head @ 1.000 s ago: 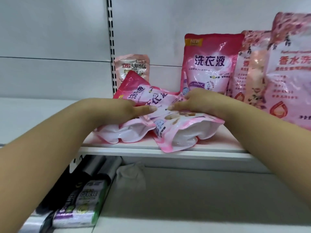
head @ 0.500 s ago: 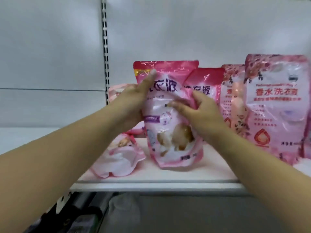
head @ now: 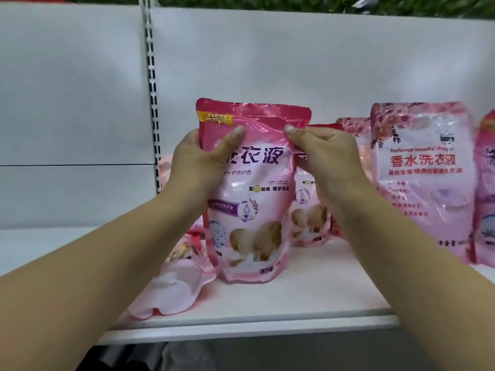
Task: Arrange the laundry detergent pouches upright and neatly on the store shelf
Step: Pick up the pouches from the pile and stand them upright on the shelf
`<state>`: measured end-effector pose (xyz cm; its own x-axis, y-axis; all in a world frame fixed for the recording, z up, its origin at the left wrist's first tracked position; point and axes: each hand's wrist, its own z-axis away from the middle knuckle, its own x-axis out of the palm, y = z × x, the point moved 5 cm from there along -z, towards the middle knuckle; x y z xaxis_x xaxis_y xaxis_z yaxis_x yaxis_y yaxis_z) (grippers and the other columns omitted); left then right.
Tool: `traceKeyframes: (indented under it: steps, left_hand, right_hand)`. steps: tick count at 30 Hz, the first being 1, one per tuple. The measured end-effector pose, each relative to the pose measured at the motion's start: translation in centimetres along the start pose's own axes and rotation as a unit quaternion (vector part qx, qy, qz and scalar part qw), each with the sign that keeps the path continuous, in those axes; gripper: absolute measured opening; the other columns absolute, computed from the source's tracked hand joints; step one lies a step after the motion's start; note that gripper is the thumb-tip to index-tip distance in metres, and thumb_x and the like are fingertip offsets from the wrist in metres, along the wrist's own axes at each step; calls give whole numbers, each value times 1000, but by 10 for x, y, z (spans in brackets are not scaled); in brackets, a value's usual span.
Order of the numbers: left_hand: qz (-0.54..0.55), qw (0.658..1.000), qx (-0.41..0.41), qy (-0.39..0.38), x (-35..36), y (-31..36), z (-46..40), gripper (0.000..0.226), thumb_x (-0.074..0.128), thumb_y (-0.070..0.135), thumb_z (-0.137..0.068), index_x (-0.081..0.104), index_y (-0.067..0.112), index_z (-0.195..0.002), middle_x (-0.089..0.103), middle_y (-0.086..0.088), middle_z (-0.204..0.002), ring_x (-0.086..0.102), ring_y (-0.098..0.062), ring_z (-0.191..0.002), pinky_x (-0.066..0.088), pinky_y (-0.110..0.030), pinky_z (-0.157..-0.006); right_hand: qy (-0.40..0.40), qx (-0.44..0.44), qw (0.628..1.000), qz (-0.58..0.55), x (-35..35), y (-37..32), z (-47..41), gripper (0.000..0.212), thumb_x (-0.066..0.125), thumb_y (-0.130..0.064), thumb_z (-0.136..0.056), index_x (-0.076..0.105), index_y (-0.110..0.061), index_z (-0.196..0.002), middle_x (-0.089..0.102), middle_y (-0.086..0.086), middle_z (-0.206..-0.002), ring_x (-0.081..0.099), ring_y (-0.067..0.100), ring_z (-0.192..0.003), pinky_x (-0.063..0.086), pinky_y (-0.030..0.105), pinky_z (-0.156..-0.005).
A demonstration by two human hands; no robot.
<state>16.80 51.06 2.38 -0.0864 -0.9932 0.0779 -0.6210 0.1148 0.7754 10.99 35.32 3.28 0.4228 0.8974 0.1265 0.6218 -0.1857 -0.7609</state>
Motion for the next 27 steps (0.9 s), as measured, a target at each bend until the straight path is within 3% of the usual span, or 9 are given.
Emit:
traceKeyframes:
  steps: [3,5,8,10,12,16,19,24,27]
  left_hand:
    - [23,999,-18,-22,-1,-6,-3,27,70,42,-73,59,23,-88,72,1,-86,70,-17,-77,56,-35,-72]
    - [76,993,-71,-63,0,-14,-3,29,68,39,-75,60,19,-94,73,0,-84,70,-18,-74,56,-33,-71]
    - [118,971,-139,-153,4,-22,0,45,67,32,-70,58,13,-111,72,-8,-101,69,-26,-90,55,-39,-80]
    - [121,961,-164,-189,4,-25,3,51,69,25,-65,57,11,-112,71,-10,-100,70,-23,-84,58,-37,-75]
    - [122,962,-171,-173,2,-29,3,46,70,17,-62,60,10,-106,72,-8,-90,69,-19,-72,59,-31,-64]
    - [108,979,-133,-114,-1,-26,-2,9,69,7,-72,65,12,-78,70,2,-64,65,-10,-57,55,-22,-56]
    - [123,981,-115,-92,-1,-26,-1,10,69,7,-71,65,13,-77,70,3,-61,65,-9,-54,54,-22,-55]
    - [145,980,-123,-62,-14,-33,-5,19,71,10,-64,65,12,-82,71,2,-65,67,-10,-55,56,-22,-52]
    - [150,978,-130,-60,-17,-39,-8,31,71,16,-55,66,12,-86,72,1,-68,68,-13,-59,55,-22,-51]
  right_hand:
    - [-34,72,985,-154,2,4,-7,17,63,1,-80,61,-5,-64,57,0,-51,53,9,-46,52,23,-55]
    - [-65,128,967,-210,5,13,-7,10,61,2,-81,61,-5,-74,58,-1,-50,53,8,-43,49,19,-47]
    - [-53,173,959,-221,5,25,-12,9,59,-2,-84,57,-8,-78,57,0,-52,52,8,-42,47,19,-43]
    - [-26,165,964,-209,4,27,-18,10,61,1,-83,56,-7,-81,59,1,-52,54,9,-42,49,21,-44]
    - [-23,157,968,-196,4,26,-22,7,65,-2,-80,59,-5,-83,64,2,-55,58,11,-46,52,22,-45]
    - [-22,132,978,-160,1,22,-28,9,70,-11,-77,63,-7,-74,64,1,-56,53,13,-49,51,22,-47]
    - [-30,92,985,-141,-1,13,-29,10,69,-14,-80,63,-9,-73,65,0,-56,57,13,-49,54,25,-52]
    - [-166,135,964,-157,1,6,-21,8,59,-11,-82,60,-4,-77,66,5,-65,64,15,-59,59,31,-61]
    - [-121,76,989,-42,-2,-3,-22,11,64,-9,-82,63,-5,-71,66,1,-55,63,10,-49,57,21,-56]
